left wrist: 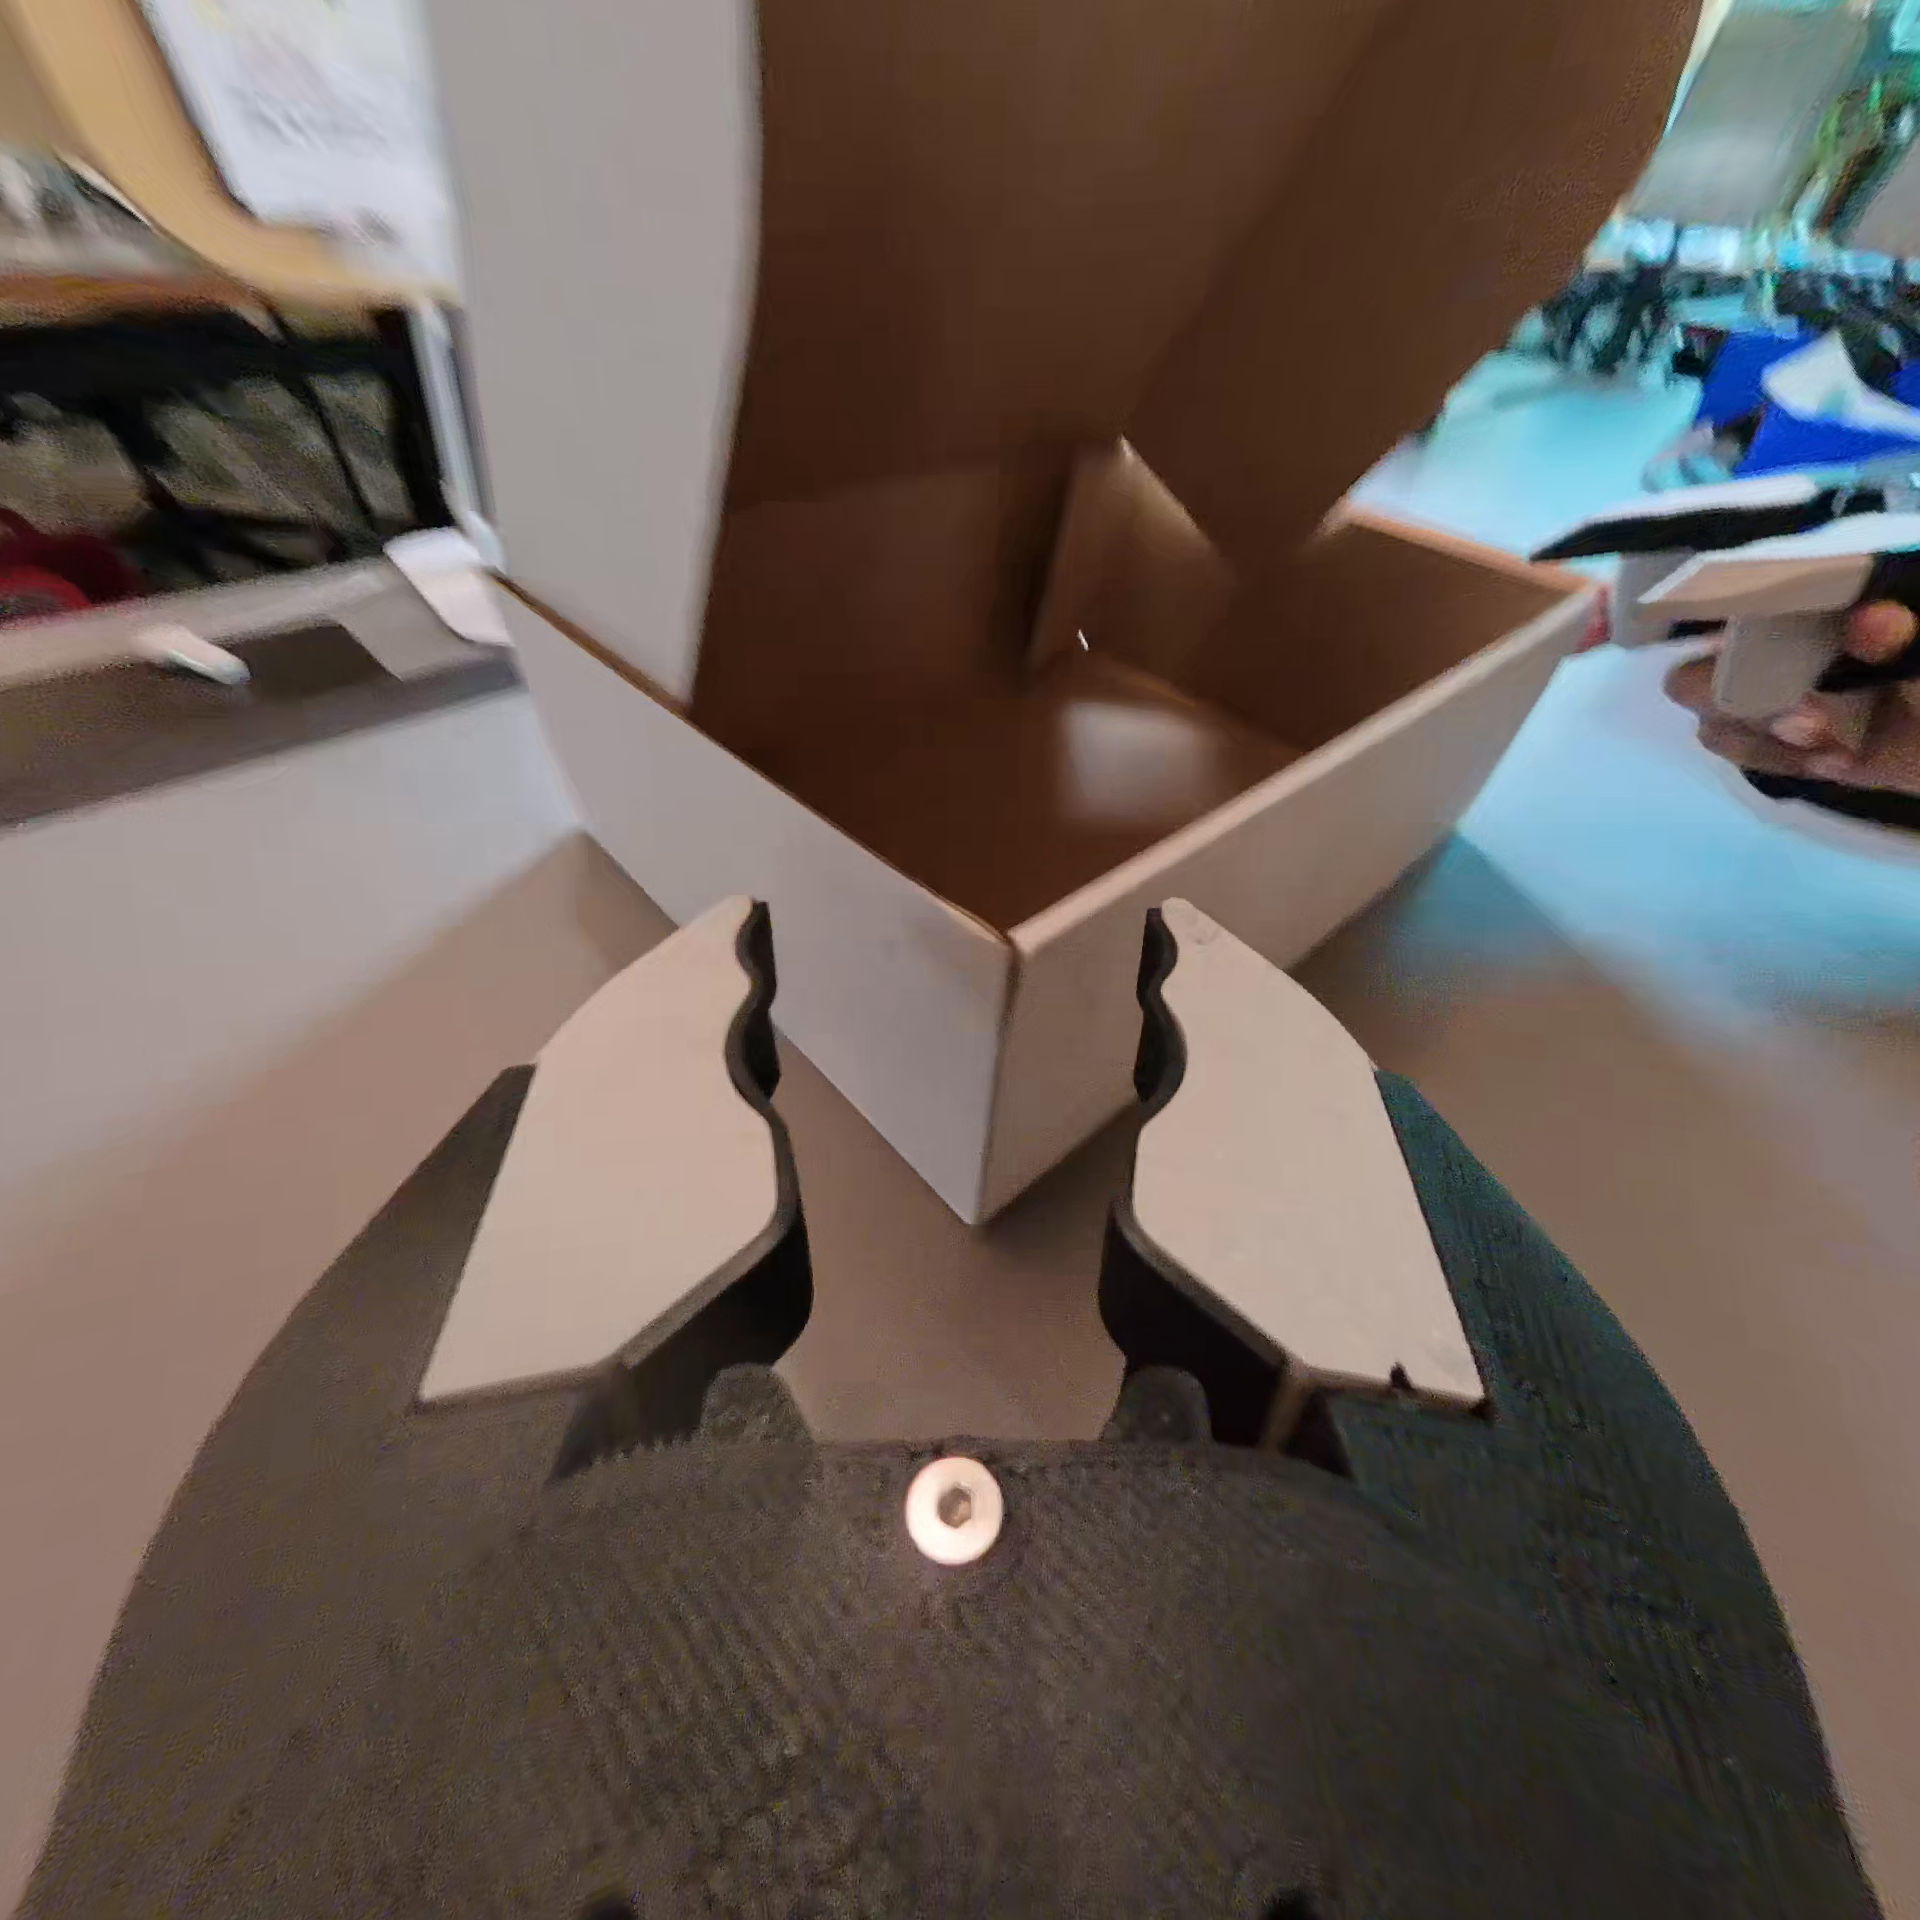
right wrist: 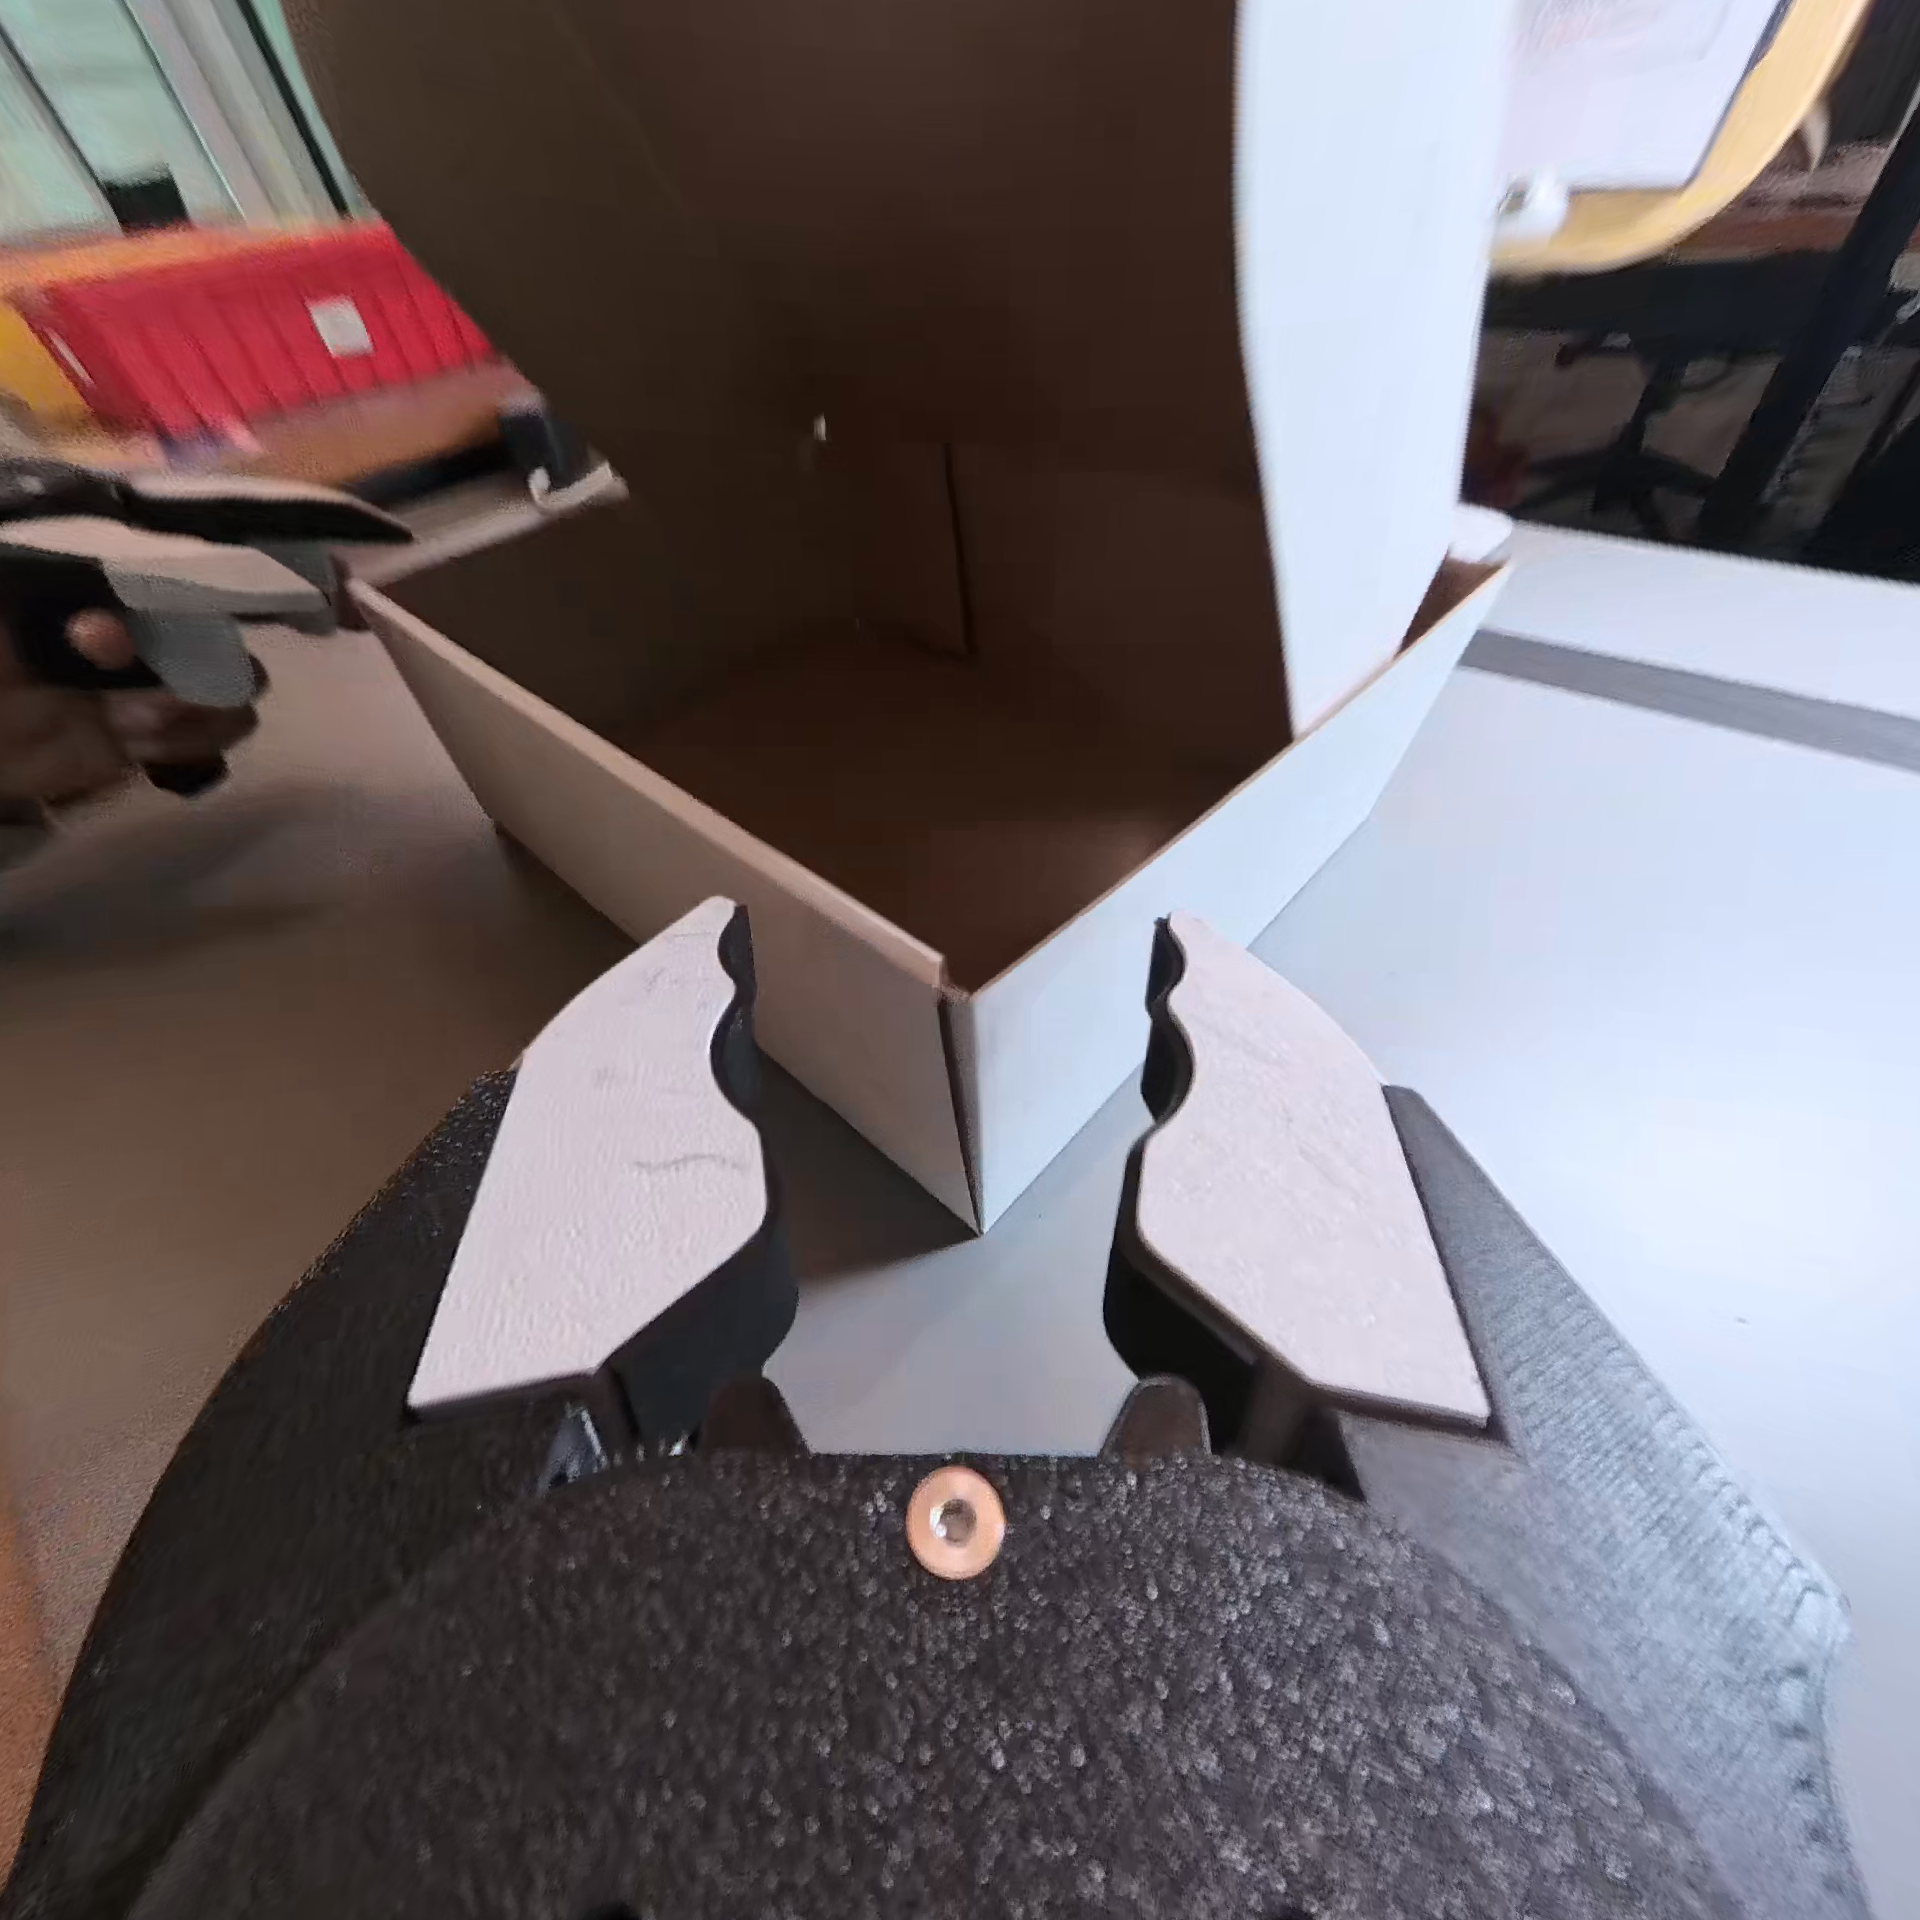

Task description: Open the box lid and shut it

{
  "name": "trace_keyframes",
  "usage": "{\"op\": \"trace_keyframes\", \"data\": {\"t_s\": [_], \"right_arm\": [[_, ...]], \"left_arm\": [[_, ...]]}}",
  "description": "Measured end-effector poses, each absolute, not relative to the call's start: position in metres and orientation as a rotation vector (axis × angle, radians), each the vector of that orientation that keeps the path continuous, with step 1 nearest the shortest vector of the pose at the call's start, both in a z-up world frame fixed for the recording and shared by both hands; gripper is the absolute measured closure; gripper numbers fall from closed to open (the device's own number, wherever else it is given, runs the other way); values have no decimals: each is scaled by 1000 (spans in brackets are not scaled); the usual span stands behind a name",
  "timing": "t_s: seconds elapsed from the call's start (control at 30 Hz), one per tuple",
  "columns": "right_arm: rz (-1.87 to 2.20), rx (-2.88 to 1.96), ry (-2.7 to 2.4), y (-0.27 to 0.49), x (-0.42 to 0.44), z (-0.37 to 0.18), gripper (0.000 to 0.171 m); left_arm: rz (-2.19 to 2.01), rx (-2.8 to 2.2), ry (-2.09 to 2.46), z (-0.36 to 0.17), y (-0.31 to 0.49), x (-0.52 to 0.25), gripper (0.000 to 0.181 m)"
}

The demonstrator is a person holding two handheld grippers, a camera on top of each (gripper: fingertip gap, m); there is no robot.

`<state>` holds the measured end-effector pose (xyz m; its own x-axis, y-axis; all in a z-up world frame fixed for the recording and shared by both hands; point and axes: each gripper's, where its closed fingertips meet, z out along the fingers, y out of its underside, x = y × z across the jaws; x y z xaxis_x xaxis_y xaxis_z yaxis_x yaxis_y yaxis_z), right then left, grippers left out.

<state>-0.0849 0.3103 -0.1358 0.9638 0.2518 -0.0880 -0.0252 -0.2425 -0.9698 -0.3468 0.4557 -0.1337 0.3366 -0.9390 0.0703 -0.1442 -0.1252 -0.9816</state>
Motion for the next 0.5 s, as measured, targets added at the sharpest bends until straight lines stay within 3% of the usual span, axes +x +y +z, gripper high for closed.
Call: {"op": "trace_keyframes", "data": {"t_s": [0.03,0.27,0.43,0.5], "right_arm": [[273,-1761,-149,306,-79,-123,99],[209,-1321,35,287,-20,-35,108],[114,-1274,109,277,-2,-40,117],[79,-1324,99,276,-7,-53,118]], "left_arm": [[-939,-1509,971,-121,461,-357,115],[-1075,-1276,568,-45,495,-408,123],[-1113,-1244,508,-42,497,-423,128],[-1103,-1227,520,-44,492,-424,139]]}}
